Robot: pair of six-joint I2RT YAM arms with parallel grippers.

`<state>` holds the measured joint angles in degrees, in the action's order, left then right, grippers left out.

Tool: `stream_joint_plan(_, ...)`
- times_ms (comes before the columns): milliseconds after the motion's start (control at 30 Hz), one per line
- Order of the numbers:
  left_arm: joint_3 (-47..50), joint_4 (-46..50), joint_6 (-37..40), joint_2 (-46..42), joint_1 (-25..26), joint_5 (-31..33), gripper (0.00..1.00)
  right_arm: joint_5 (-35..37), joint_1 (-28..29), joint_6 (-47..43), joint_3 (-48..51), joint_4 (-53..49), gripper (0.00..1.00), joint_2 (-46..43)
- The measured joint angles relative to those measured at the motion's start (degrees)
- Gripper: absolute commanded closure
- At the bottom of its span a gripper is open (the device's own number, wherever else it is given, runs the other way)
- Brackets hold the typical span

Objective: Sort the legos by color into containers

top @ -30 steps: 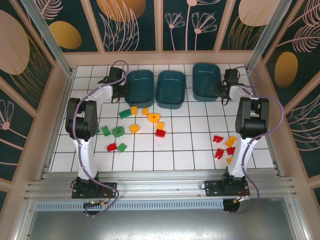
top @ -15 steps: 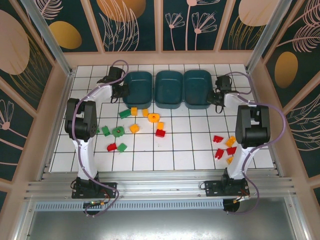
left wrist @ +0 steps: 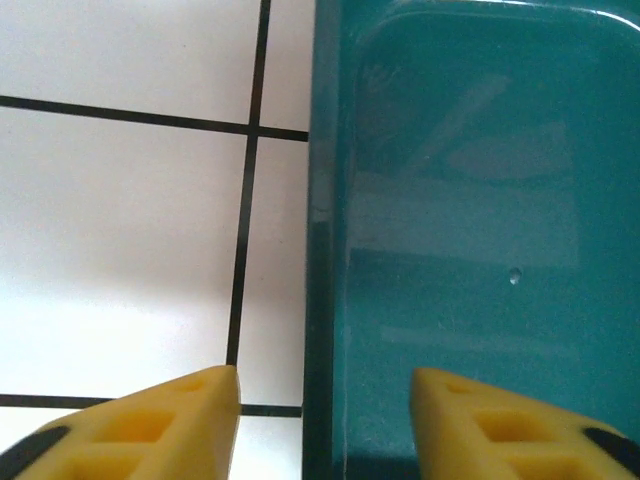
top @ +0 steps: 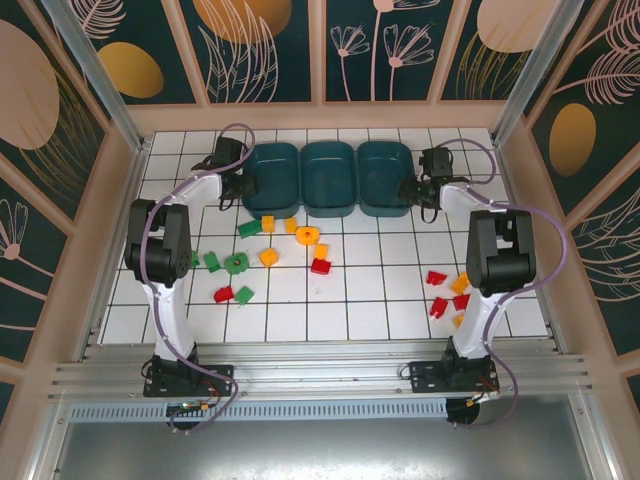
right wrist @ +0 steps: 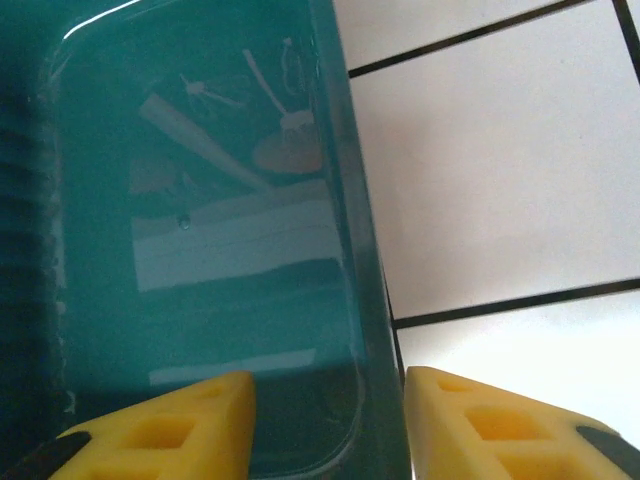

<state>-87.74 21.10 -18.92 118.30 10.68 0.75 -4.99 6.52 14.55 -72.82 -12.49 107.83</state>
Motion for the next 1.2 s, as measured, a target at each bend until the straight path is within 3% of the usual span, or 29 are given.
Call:
stream_joint_plan(200, 0.0, 1.53, -0.17, -4.81, 0.0, 0.09, 0.27, 1.09, -0.33, 1.77, 0.61, -2.49, 0.38, -7.58)
stream_joint_plan(300, 0.46, 1.86, -1.36, -11.34, 0.02, 1.14, 0.14, 4.57, -0.46, 3.23, 4.22, -2.84, 0.26, -15.72)
stream_joint_plan(367, 4.09, -0.24, -3.28, -19.19, 0.02, 1.25, 0.01, 6.93, -0.87, 4.52, 9.27, -2.97, 0.25, -22.38)
stream_joint_plan(567, 29.86, -14.12, -13.53, -46.93, 0.0, -7.45, 0.01, 9.7, -2.58, 9.09, 25.16, -5.68, 0.23, -34.21)
stream_joint_plan(767, 52.17, -17.4, -19.5, -57.37, 0.11, -15.74, 0.01, 9.51, -1.38, 14.05, 34.75, -10.27, 0.23, -38.25)
stream_joint_plan(933, 56.54, -17.07, -21.31, -64.54, 0.11, -18.78, 0.02, 10.34, 2.69, 16.57, 34.8, -13.66, 0.23, -38.01)
stream_joint_plan(1200, 56.54, -18.36, -21.29, -64.89, 0.11, -21.44, 0.01, 15.78, 6.03, 21.27, 34.8, -19.15, 0.21, -37.86)
